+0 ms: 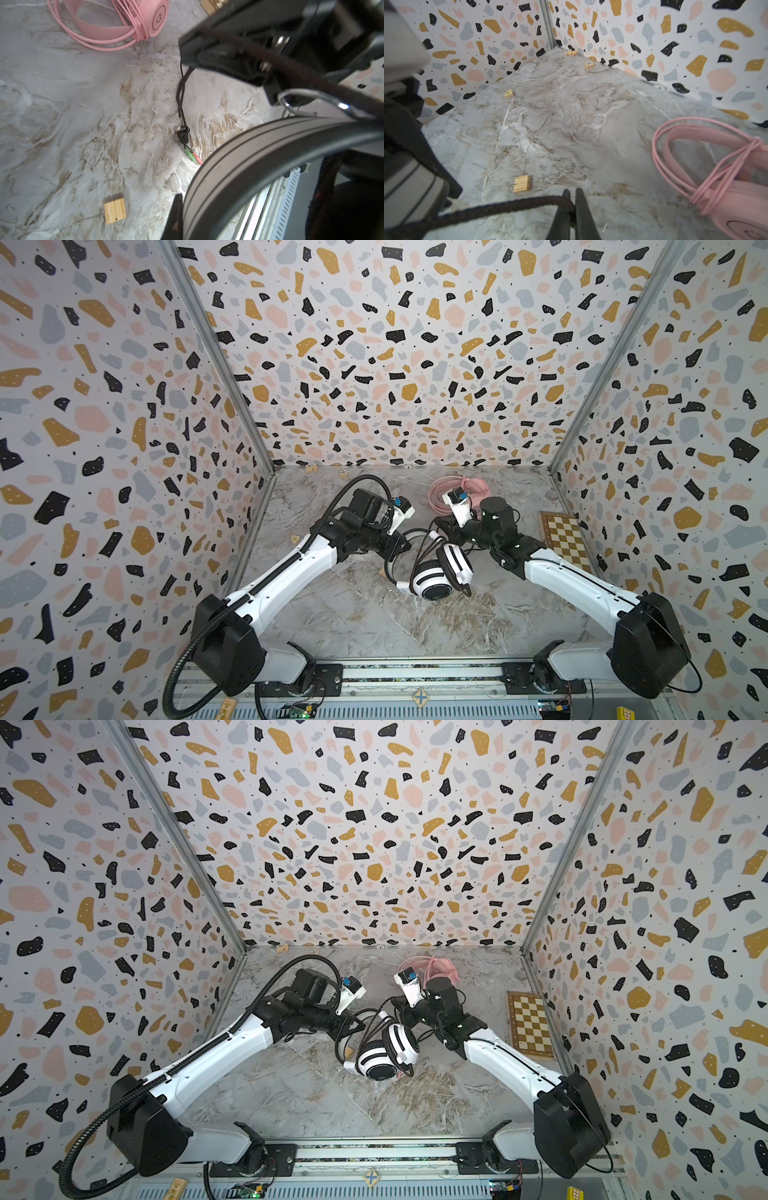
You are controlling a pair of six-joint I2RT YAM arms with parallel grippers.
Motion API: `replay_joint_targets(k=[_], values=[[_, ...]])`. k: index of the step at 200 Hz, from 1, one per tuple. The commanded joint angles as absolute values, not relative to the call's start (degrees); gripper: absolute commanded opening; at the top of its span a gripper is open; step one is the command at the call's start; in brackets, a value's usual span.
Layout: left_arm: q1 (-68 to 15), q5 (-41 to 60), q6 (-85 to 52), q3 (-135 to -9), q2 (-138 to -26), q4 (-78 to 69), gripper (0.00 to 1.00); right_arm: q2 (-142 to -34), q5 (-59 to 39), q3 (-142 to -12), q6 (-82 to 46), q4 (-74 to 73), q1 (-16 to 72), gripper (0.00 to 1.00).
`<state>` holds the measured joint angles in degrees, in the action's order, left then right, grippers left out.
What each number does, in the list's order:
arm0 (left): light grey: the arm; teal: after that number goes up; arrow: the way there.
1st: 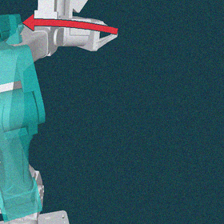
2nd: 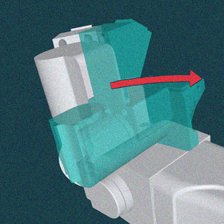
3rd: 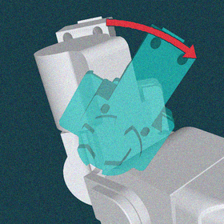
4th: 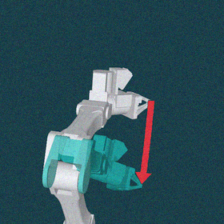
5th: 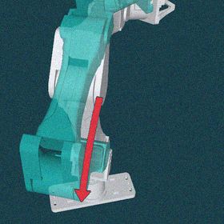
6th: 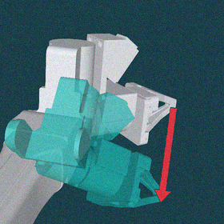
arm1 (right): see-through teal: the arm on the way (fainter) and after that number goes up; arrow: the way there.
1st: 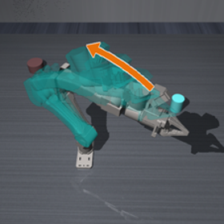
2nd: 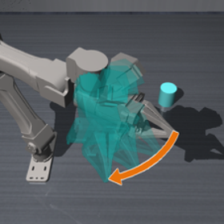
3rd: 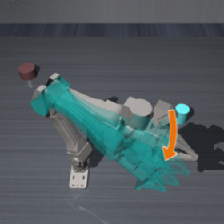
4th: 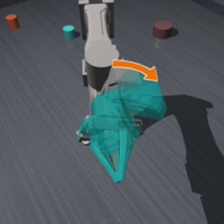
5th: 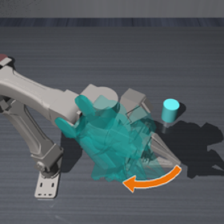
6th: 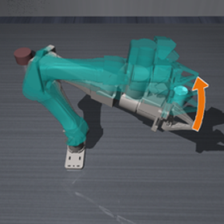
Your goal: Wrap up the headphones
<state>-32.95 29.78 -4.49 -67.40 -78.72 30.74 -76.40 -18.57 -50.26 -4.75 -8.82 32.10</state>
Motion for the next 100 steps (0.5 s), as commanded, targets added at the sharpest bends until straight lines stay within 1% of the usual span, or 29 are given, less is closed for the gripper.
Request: replay_joint_targets(k=[1, 16, 34, 53, 64, 100], values=[[-31.9, 35.89, -10.11, -69.73, -74.74, 21.88, 0.0, -74.78, -20.41, -47.37, -9.52, -14.58, 31.57, 0.08], [-30.54, 34.52, -12.26, -70.37, -73.52, 20.75, 0.0, -75.36, -22.01, -45.27, -10.91, -16.89, 31.55, 0.11], [-29.85, 32.34, -12.76, -72.42, -72.31, 21.98, 0.0, -77.41, -23.58, -43.88, -12.01, -19.72, 31.53, 0.18], [-29.45, 31.12, -12.68, -75.49, -71.87, 24.38, 0.0, -80.01, -24.92, -43.59, -12.81, -22.12, 31.51, 0.3], [-29.24, 30.73, -12.4, -77.53, -72.09, 26.11, 0.0, -81.58, -25.13, -43.46, -12.99, -23.43, 31.55, 0.35], [-28.07, 30.04, -12.05, -84.26, -73.45, 31.1, 0.0, -87.44, -25.83, -43.45, -14.01, -28.12, 31.55, 0.39]])
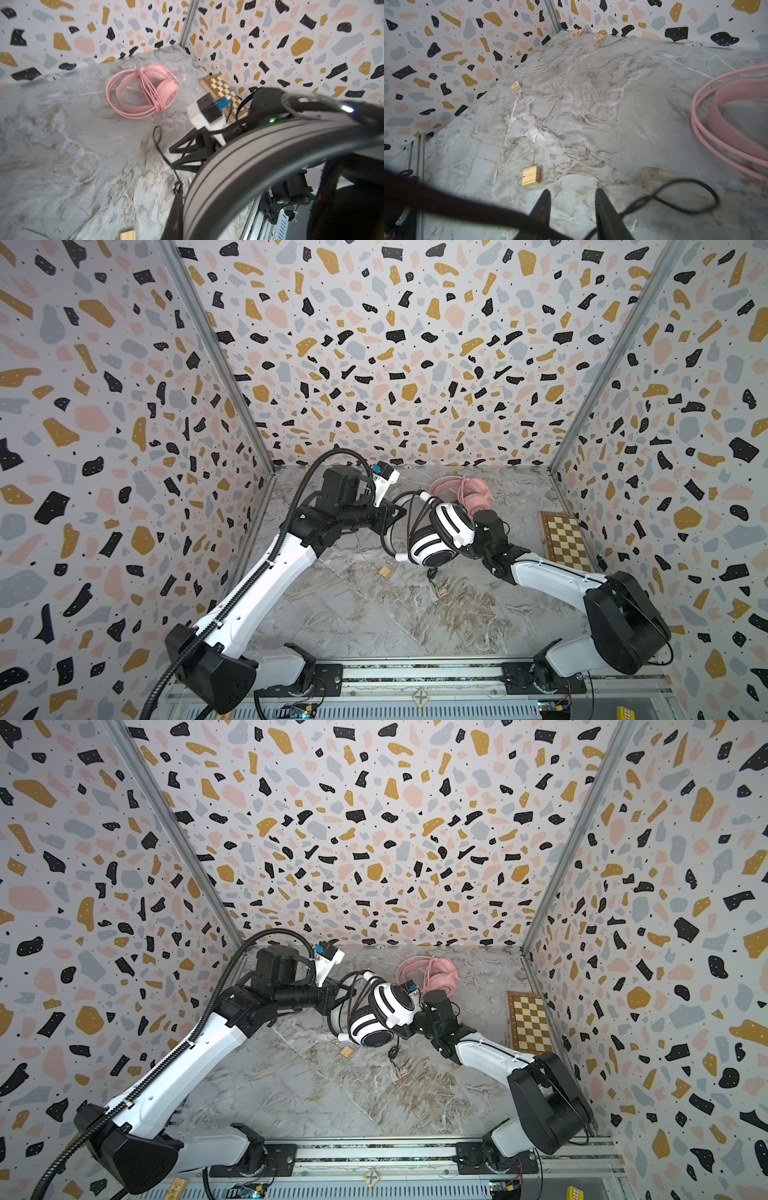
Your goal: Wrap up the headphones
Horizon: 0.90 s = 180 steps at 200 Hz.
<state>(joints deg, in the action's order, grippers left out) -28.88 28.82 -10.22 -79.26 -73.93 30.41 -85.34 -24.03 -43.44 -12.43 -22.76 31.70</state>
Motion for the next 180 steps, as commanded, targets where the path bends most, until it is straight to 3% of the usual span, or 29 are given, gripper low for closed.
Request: replay_joint_targets(k=[1, 49, 102, 131, 180], values=[[-28.01, 30.05, -12.05, -84.49, -73.42, 31.19, 0.0, -87.66, -25.92, -43.52, -14.04, -28.21, 31.55, 0.38], [-27.49, 30.33, -12.13, -91.57, -74.68, 34.59, 0.0, -95.79, -30.22, -48.3, -18.46, -35.2, 32.09, 0.4], [-26.38, 31.47, -12.8, -95.45, -76.4, 35.96, 0.0, -97.55, -30.23, -50.19, -19.29, -36.68, 35.57, 0.4], [-25.56, 32.43, -14.16, -98.25, -77.26, 35.71, 0.0, -99.44, -30.89, -49.62, -20.47, -38.81, 35.53, 0.3], [-23.04, 33.36, -17.34, -105.24, -79.05, 34.62, 0.0, -99.02, -31.11, -46.28, -22.09, -41.65, 35.52, 0.27]])
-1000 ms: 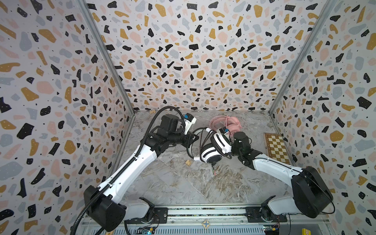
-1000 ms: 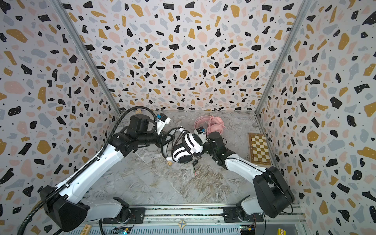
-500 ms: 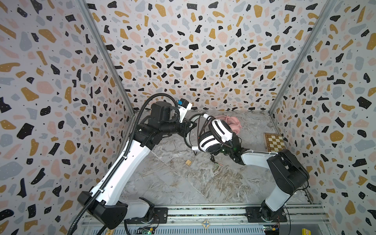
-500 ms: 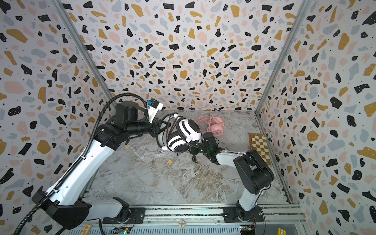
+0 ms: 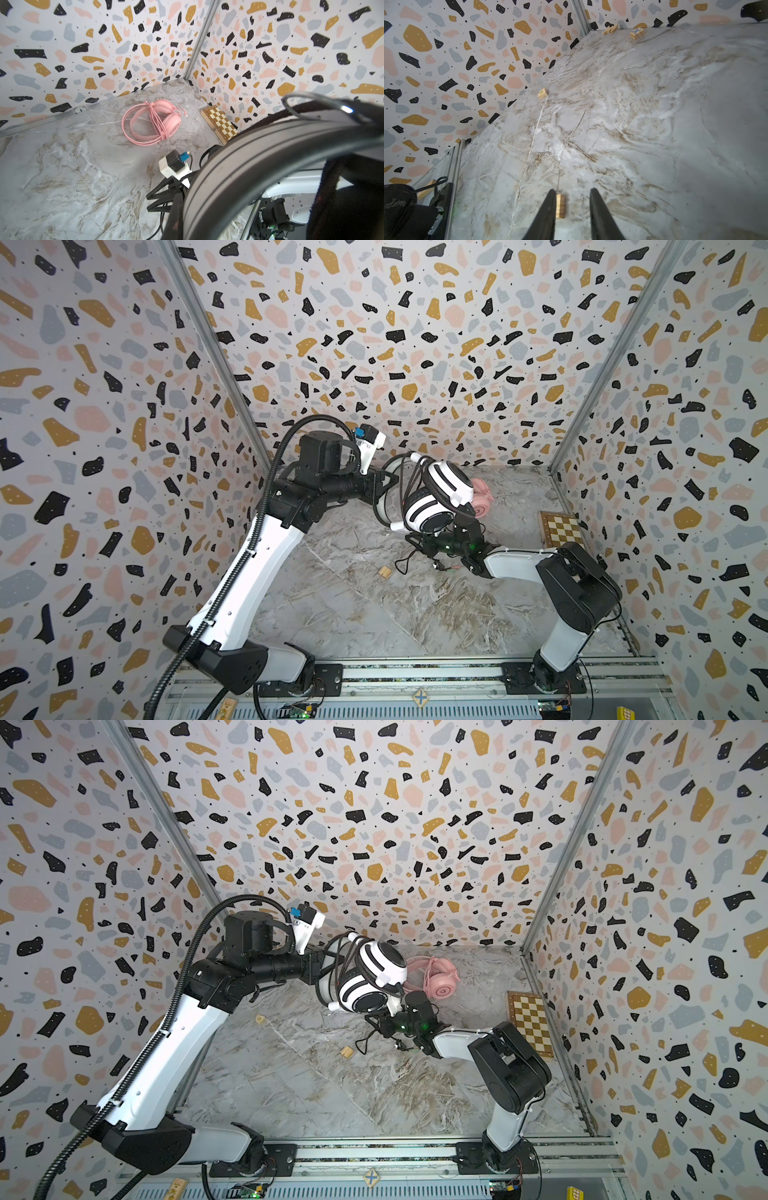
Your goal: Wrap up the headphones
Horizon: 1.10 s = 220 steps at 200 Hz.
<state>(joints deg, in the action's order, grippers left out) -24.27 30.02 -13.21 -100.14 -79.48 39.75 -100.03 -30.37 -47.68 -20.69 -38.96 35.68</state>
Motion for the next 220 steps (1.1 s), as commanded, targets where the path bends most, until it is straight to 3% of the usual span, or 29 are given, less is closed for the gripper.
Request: replay_joint_targets(k=[1, 45, 101, 177, 220], values=[[-22.99, 33.33, -17.37, -105.36, -79.08, 34.58, 0.0, -98.99, -31.16, -46.12, -22.12, -41.7, 35.56, 0.26], [-19.97, 26.07, -20.73, -107.29, -79.81, 33.49, 0.0, -96.46, -31.96, -41.49, -23.29, -43.17, 35.74, 0.14], [-18.63, -7.45, -24.29, -96.55, -72.92, 24.16, 0.0, -87.06, -29.94, -34.22, -21.85, -38.59, 37.09, 0.09], [-18.46, -25.48, -22.96, -91.42, -77.97, 28.42, 0.0, -65.33, -18.11, -37.04, -12.46, -11.33, 44.14, 0.04], [-18.45, -29.51, -19.94, -88.18, -79.71, 27.25, 0.0, -55.53, -10.19, -41.39, -10.55, 0.36, 48.91, 0.04]])
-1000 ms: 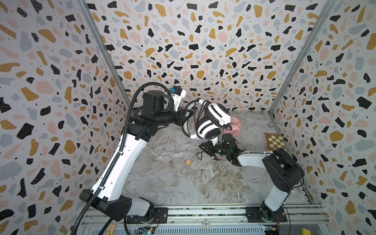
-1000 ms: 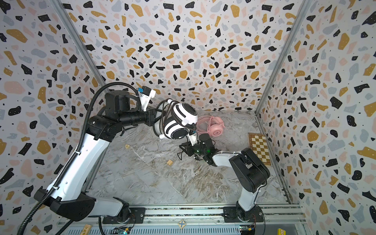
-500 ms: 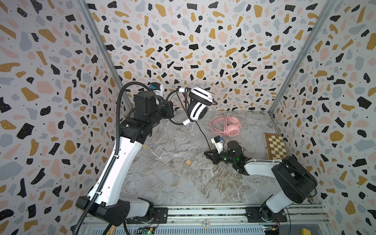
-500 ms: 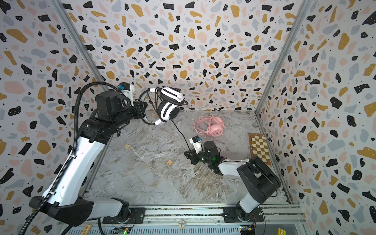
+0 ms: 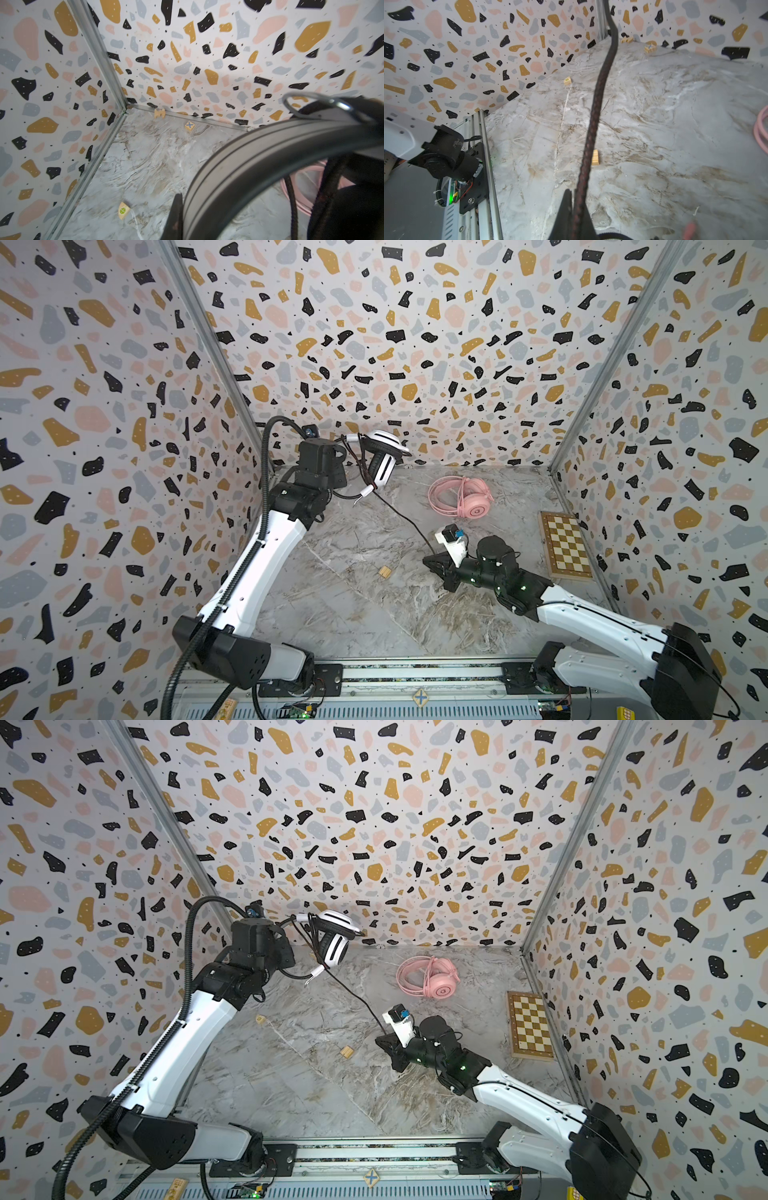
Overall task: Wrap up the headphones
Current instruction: 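Lift the black cable with the right gripper up toward the white headset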
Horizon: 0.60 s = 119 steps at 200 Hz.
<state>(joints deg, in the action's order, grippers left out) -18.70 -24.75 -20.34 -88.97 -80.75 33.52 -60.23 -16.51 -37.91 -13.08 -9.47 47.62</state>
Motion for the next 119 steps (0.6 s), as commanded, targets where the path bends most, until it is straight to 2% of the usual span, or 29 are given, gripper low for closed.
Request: replay_joint_targets(k=[1, 56, 95, 119], values=[[-18.41, -29.57, -19.9, -88.04, -79.71, 27.21, 0.0, -55.4, -10.11, -41.52, -10.55, 0.49, 48.93, 0.04], [-18.39, -25.96, -16.46, -82.54, -83.34, 29.09, 0.0, -51.07, -4.1, -51.51, -6.59, 6.09, 49.56, 0.05], [-18.46, -19.69, -15.26, -78.03, -85.34, 31.63, 0.0, -50.84, 3.12, -58.66, -1.4, 4.55, 49.48, 0.04], [-18.64, -13.51, -14.01, -74.77, -85.0, 31.67, 0.0, -52.85, 2.4, -62.41, -0.2, 2.91, 49.48, 0.04]])
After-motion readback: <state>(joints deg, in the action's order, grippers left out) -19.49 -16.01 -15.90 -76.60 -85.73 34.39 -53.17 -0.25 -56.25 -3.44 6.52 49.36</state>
